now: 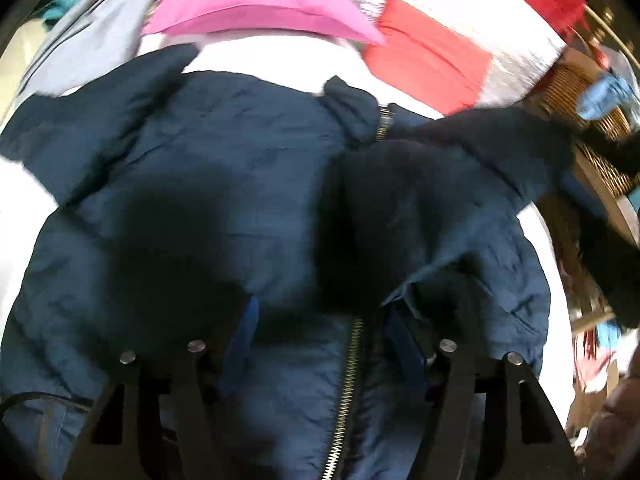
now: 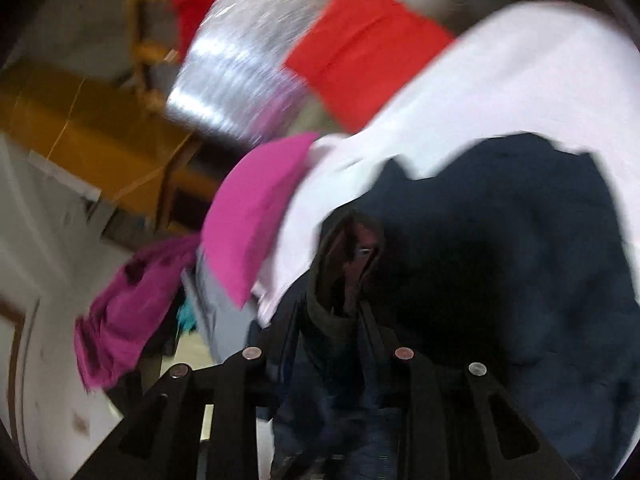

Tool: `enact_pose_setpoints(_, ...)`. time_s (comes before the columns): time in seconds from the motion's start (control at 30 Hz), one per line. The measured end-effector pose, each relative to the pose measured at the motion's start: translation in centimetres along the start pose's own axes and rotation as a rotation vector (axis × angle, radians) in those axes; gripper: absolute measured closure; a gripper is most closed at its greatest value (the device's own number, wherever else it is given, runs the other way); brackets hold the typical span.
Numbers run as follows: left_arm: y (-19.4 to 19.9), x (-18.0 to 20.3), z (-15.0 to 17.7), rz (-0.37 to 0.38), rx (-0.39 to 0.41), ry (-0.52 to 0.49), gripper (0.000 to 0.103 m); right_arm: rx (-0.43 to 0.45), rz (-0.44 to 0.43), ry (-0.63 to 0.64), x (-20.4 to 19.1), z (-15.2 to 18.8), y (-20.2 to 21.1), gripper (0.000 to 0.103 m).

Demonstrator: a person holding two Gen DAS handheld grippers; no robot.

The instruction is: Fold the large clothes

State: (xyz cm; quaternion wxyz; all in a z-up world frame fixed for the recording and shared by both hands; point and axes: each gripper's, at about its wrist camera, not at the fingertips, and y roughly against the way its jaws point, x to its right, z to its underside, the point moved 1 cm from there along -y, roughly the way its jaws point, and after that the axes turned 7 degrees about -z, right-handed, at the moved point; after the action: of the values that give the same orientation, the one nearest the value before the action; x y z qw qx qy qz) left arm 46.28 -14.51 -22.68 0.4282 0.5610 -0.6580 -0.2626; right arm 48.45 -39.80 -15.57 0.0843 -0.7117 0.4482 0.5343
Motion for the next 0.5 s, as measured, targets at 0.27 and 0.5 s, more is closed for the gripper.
enact_pose_setpoints(0.27,0.5,-3.7,-0.7,-0.027,0.04,0.141,0.033,-0.179,-0.153,0.093,-5.2,2.7,-4.9,0.038)
enact_pose_setpoints(0.5,0.4,-6.7,-1.9,-0.034,0.047,0.269,0.031,0.082,0.198,0.082,1.5,0.1,4.8,0.038)
